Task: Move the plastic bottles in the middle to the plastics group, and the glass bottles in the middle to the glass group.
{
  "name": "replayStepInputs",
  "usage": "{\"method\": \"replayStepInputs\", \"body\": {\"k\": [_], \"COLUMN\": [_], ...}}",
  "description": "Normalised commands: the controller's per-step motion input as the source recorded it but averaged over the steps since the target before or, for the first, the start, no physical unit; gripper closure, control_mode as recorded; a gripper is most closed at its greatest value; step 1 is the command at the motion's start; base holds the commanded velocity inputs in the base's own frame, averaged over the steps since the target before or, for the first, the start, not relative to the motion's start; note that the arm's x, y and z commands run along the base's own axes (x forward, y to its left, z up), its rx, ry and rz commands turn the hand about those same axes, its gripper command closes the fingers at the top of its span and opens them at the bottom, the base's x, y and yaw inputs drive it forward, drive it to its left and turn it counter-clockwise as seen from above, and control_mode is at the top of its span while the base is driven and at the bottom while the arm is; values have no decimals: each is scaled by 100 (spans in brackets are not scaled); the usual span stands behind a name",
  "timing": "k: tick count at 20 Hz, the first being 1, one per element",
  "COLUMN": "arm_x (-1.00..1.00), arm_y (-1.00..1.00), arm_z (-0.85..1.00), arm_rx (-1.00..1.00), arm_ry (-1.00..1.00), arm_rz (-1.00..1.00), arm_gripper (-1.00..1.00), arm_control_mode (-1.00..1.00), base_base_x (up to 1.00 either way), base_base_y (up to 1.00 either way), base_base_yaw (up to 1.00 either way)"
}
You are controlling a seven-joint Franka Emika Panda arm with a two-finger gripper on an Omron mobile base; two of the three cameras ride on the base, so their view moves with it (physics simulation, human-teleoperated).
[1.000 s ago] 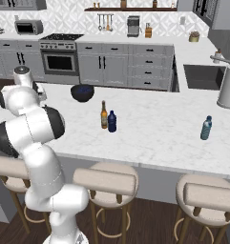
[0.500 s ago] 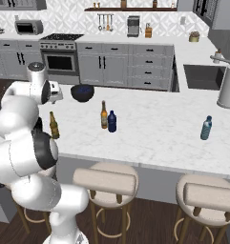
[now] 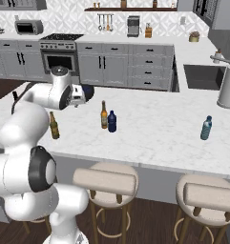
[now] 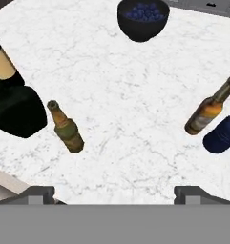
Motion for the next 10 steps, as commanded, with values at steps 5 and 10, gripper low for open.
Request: {"method": "replayStepInputs", "body": {"k": [5, 10], "arm_x": [13, 33], "arm_y": [-100, -97], "arm_z": [21, 14], "arm_rx": [-3, -6], "arm_ry": [1, 7], "arm_rz": [-7, -8], "arm_gripper": [-100, -100], "arm_control_mode": [-100, -100], "base_base_x": [0, 0], "base_base_y": [0, 0], "base_base_yaw": [0, 0]}}
